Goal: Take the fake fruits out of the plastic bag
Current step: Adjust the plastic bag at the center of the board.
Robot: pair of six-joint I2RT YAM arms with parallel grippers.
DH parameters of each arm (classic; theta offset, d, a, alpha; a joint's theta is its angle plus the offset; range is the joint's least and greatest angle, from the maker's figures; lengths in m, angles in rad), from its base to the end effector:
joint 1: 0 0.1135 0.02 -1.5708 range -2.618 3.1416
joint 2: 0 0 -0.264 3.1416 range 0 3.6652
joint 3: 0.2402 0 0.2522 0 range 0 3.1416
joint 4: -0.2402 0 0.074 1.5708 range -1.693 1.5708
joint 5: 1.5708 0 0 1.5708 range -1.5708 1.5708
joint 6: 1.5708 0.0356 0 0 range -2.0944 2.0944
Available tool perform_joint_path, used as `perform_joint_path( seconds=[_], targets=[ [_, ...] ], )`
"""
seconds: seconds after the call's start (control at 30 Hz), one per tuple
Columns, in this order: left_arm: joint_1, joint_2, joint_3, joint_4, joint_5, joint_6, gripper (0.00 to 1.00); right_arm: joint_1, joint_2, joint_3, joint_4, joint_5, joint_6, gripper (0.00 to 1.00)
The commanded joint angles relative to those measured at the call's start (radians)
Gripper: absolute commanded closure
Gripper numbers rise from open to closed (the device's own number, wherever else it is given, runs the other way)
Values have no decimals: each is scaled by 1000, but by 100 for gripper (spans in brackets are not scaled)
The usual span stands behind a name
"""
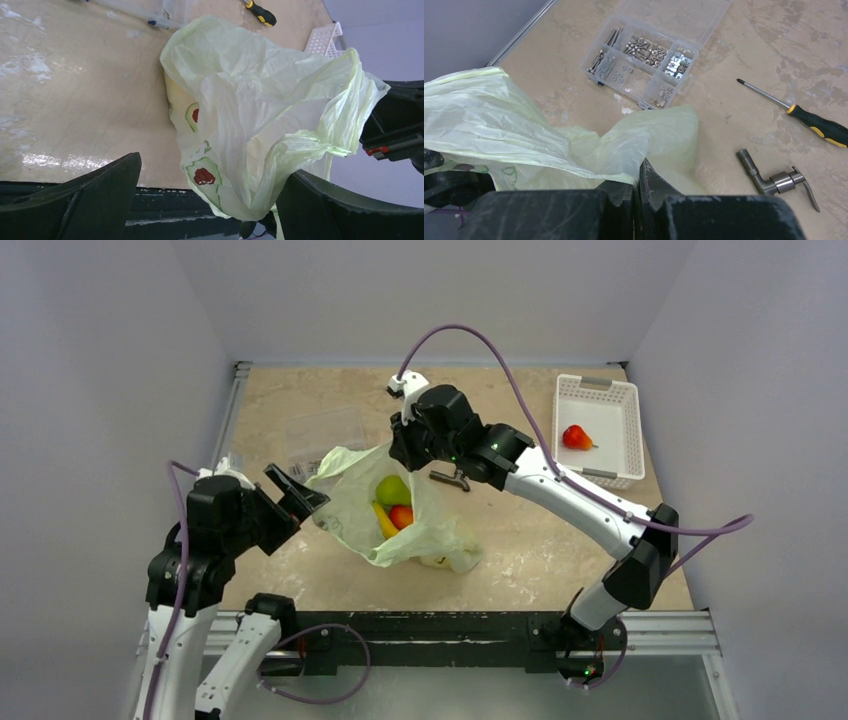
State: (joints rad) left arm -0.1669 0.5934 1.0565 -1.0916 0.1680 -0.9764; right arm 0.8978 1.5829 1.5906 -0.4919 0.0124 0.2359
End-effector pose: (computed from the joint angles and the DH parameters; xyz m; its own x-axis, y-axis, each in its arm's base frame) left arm 0.0796 -0.0195 0.3601 -0.5709 -0.7322 -0.3716 -0.3139 0.6128 -0.7252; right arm 0.2277 0.2849 0.3883 -0.4633 -0.2062 -0.8619 -0.6858 0.6994 0.2012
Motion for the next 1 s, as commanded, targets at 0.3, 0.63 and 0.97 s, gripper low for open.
perform_joint_path(
  seconds=[0.3,0.63,0.97],
  targets=[
    [-3,-13,359,-124,-293,269,0,-35,39,14,28,123,48,100],
    [-82,-7,-10,194,300,16,9,-45,62,31,32,95,66,100],
    [-493,246,-160,413,-191,-342,0,-45,41,11,44,71,67,100]
  ],
)
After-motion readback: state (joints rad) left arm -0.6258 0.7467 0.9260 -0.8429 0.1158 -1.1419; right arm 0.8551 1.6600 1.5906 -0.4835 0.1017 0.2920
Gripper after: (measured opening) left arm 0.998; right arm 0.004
